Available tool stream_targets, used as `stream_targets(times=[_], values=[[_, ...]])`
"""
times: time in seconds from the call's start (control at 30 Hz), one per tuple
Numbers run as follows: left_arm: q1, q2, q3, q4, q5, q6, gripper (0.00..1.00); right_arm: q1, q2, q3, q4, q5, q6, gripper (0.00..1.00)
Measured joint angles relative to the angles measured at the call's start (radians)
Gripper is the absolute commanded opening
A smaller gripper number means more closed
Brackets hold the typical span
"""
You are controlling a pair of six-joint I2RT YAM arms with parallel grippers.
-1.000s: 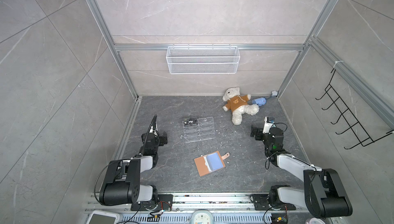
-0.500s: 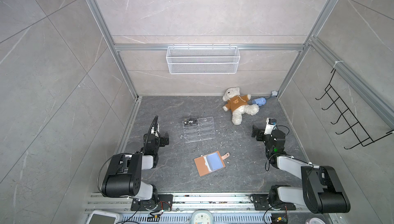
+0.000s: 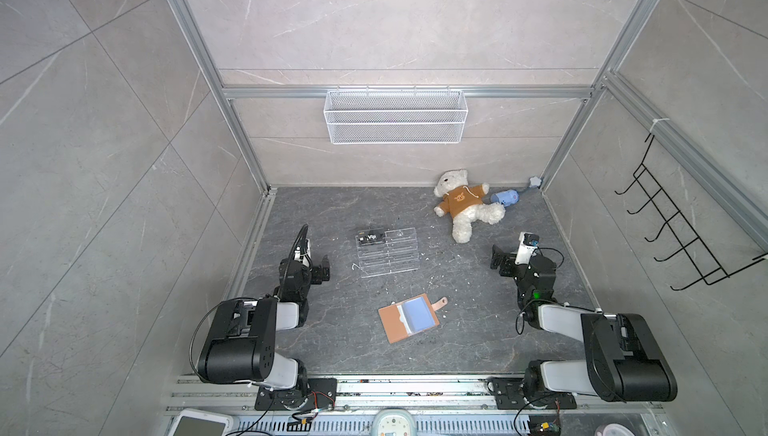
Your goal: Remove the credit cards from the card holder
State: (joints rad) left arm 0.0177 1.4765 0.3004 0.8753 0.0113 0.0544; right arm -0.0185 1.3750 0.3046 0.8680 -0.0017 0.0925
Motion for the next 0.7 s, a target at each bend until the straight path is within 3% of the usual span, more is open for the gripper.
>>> stream_targets(times=[0.7], values=[[0.034, 0.009, 0.025, -0.037, 0.029, -0.006, 1.0, -0.003, 0.128, 0.0, 0.102, -0.002, 0.0, 1.0]])
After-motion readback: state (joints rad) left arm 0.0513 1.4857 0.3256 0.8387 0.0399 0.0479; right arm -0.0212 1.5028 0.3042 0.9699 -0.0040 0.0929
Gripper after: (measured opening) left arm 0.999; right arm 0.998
